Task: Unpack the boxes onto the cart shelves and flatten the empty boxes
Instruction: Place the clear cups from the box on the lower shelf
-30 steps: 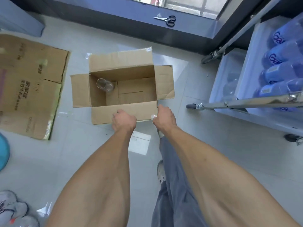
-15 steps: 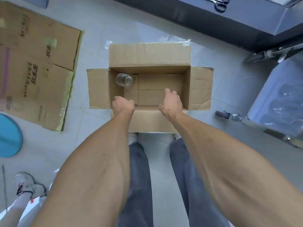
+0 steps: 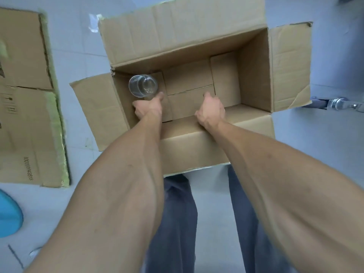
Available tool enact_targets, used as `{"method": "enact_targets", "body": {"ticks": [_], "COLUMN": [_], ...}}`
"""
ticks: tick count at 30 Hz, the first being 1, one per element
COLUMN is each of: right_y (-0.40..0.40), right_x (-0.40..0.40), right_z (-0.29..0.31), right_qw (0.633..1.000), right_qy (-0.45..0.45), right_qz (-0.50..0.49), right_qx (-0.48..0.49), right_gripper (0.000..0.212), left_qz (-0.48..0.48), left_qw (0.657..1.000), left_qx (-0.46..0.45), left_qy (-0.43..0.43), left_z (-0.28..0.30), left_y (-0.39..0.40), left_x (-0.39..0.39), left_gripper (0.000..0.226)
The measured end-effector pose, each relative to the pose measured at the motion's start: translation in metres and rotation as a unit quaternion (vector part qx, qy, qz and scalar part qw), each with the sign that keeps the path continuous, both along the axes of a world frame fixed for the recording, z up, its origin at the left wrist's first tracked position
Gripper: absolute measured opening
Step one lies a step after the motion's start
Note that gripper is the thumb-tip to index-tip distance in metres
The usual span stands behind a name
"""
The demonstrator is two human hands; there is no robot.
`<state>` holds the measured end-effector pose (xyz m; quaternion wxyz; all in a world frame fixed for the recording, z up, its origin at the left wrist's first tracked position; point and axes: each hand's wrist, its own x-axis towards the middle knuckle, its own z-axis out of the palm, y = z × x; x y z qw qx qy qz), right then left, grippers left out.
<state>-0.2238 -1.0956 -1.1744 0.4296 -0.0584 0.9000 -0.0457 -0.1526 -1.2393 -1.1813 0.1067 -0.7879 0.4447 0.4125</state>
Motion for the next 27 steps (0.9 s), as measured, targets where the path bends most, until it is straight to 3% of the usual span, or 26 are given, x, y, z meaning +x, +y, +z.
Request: {"method": "enact_targets", "body": {"ticks": [5,9,11,15,20,24,27], "right_y": [-0.023,-0.039,-0.044,-0.049,-0.046,-0.040,-0.029], "right_x": [0.014,0.019,0.019,0.012,0.009,0.005,0.004], "right_z": [-0.031,-0.022,-0.013,0.013,0.067,0.134,0.184], "right_qw": [1.000,0.999,0.998,0.994,0.992,0.984,0.973], "right_qy": [0.001,0.010,0.014,0.037,0.031,-0.015,0.005], "right_qz": [-0.017,-0.041,-0.056,-0.098,-0.085,-0.043,-0.076], "right_qx": [0.000,-0.018,-0.024,-0.034,-0.089,-0.172,-0.217], "right_gripper": [0.038,0.038,0.038,0.035,0.062,0.090,0.089], "left_qz": [0.124,0.189,0.134,-0.084,-0.309,-0.408,-0.439], "left_qw": [0.987,0.967,0.975,0.981,0.937,0.891,0.866], "left_qx": [-0.086,-0.152,-0.157,-0.149,-0.075,0.027,0.097], "left_qy": [0.059,0.083,0.082,0.088,0.148,0.198,0.219], "left_z": [-0.031,-0.027,-0.018,0.021,0.084,0.148,0.194], "left_y": [-0.003,-0.008,-0.019,-0.040,-0.048,-0.041,-0.027], "left_x": [-0.020,-0.026,-0.021,-0.004,0.015,0.002,-0.018], "left_gripper": [0.090,0.074,0.062,0.054,0.039,0.038,0.048]}}
